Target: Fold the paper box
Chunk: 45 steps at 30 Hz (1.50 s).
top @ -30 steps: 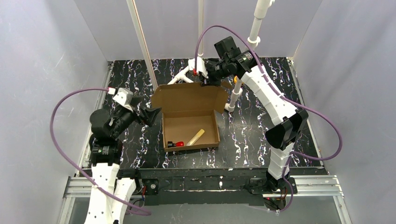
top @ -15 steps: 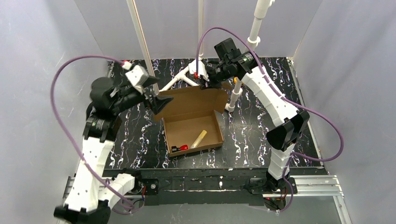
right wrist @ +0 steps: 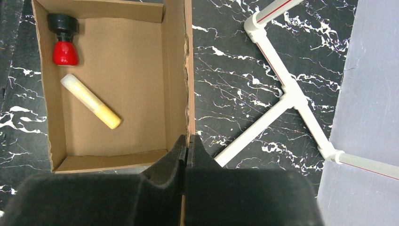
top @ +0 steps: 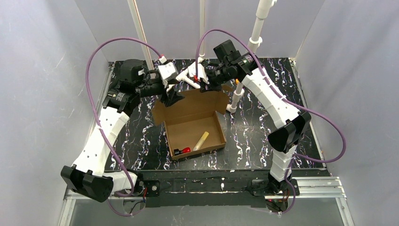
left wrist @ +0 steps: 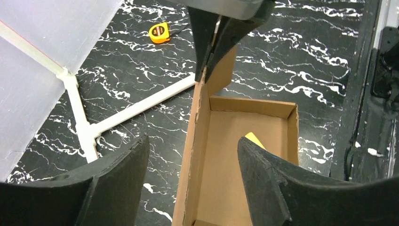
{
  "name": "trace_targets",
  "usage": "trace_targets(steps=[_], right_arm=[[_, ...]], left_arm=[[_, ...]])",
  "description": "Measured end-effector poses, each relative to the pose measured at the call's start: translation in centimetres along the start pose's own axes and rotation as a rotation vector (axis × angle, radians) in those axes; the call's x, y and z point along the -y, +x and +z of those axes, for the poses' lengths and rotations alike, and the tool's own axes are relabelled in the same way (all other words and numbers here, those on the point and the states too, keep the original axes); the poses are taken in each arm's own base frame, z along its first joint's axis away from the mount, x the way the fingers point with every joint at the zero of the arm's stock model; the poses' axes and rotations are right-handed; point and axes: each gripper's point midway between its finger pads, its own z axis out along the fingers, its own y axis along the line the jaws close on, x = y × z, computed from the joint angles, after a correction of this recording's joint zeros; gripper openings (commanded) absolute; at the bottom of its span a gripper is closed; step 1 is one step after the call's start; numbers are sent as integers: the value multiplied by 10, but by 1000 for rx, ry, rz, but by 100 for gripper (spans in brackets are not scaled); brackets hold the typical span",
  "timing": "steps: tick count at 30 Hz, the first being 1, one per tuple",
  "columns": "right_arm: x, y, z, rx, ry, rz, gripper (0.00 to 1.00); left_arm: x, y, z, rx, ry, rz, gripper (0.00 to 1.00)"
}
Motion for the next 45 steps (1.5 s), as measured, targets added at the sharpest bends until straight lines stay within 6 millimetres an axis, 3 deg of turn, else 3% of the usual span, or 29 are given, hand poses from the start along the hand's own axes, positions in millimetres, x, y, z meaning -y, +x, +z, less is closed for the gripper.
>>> trace_targets(steps=[5,11,18,21,26,29,37,40,45], right_arm=[[0,0,0,0,0,0,3],[0,0,0,0,0,0,3],[0,0,0,0,0,1,3],[0,0,0,1,-1,1,3],[-2,0,1,3,-5,1,7],[-2,-1,0,4,-5,2,19],[-9,2,3,3,-22,59,89],[-13,-3,-4,14,-13,71,98],[-30,-25,-39,67,19,51,98]], left_arm=[[8,7,5,-29,38,34,57],[10,14,10,-54,58,56,41],[7,29,16,-114,47,82,17],[7,31,18,-129,41,103,0],[3,32,18,-143,21,128,0],[3,31,17,-151,8,138,0],[4,38,4,-169,-52,149,0],[4,40,-1,-165,-88,145,0],[6,45,-6,-155,-122,123,0]])
